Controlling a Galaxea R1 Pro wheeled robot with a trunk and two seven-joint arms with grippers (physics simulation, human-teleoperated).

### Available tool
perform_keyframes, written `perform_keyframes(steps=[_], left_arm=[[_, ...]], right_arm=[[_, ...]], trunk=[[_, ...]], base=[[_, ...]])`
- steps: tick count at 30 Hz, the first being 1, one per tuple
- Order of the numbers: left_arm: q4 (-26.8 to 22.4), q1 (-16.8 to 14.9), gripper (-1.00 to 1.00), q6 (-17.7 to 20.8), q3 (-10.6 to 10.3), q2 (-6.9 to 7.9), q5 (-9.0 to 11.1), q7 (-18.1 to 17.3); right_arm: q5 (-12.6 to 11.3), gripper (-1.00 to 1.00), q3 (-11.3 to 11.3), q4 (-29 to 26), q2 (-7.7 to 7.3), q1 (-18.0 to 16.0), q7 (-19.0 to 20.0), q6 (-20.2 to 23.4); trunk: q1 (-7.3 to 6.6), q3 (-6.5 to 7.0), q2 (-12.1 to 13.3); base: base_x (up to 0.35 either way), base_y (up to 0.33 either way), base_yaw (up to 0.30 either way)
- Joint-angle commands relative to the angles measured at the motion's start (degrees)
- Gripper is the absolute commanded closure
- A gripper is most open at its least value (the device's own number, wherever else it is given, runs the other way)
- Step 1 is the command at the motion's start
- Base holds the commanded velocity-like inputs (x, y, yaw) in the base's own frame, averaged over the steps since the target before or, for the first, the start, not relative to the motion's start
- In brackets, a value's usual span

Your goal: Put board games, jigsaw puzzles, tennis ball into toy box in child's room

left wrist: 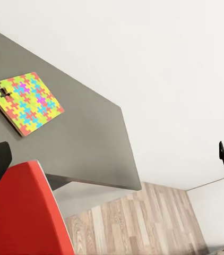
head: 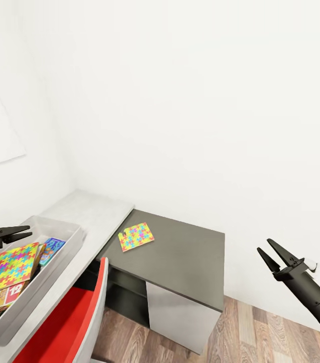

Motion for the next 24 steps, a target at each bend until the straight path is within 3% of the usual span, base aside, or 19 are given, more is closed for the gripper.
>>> perform_keyframes(steps=[1,8,24], left_arm=[[0.00,-0.04,-1.00,0.61,-0.04,0.02,0.00,-0.21],[0.06,-0.04,-1.00,0.61,-0.06,-0.04,0.00,-0.21],[0.08,-0.04,-1.00,0.61,-0.09,-0.07,0.00,-0.21]], right_arm=[[0.00,-1.00,-0.07,0.00,0.02,-0.06,0.15,0.28],[0.00,-1.00,-0.03,0.01,0.03,-0.08,0.09,0.28],[0.05,-1.00,0.05,0.07,0.07,-0.08,-0.10,0.21]], trunk=[[0.02,-0.09,-0.08],[0.02,0.05,-0.08],[0.02,1.06,-0.08]], base=[[0.000,0.000,0.000],[0.000,0.000,-0.057],[0.000,0.000,-0.204]])
